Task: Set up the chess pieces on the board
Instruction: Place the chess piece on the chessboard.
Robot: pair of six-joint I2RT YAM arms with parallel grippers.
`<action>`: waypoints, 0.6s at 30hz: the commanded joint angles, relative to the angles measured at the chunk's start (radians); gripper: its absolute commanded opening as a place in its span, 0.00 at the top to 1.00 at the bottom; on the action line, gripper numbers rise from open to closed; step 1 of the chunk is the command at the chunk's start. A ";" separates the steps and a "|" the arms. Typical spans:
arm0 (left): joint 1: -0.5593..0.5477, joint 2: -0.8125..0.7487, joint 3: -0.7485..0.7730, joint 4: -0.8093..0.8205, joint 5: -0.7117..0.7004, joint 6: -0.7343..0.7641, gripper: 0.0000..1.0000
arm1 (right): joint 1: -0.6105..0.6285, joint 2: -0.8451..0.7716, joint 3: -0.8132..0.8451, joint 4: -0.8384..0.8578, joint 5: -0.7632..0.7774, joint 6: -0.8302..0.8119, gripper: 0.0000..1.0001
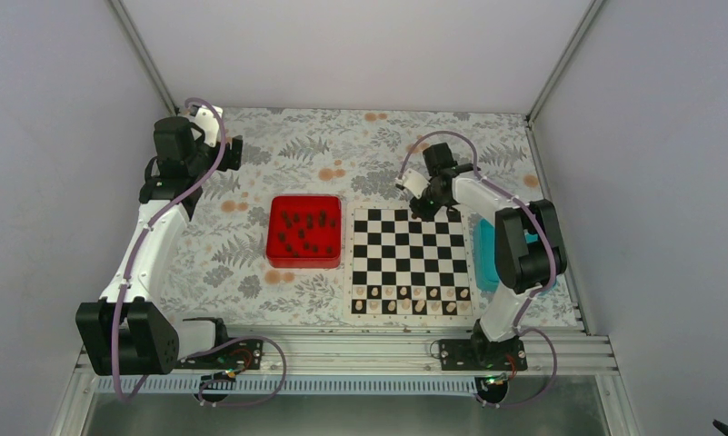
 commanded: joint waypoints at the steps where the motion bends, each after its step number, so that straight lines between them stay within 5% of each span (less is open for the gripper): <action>1: 0.005 -0.014 -0.011 0.004 0.011 0.009 0.00 | -0.006 -0.006 -0.030 0.024 -0.022 0.011 0.95; 11: 0.006 -0.011 -0.010 0.005 0.018 0.011 0.00 | -0.005 -0.010 -0.061 0.027 -0.012 0.007 0.91; 18: 0.006 -0.011 -0.012 0.006 0.017 0.012 0.00 | -0.006 -0.066 -0.017 -0.006 -0.010 0.012 0.63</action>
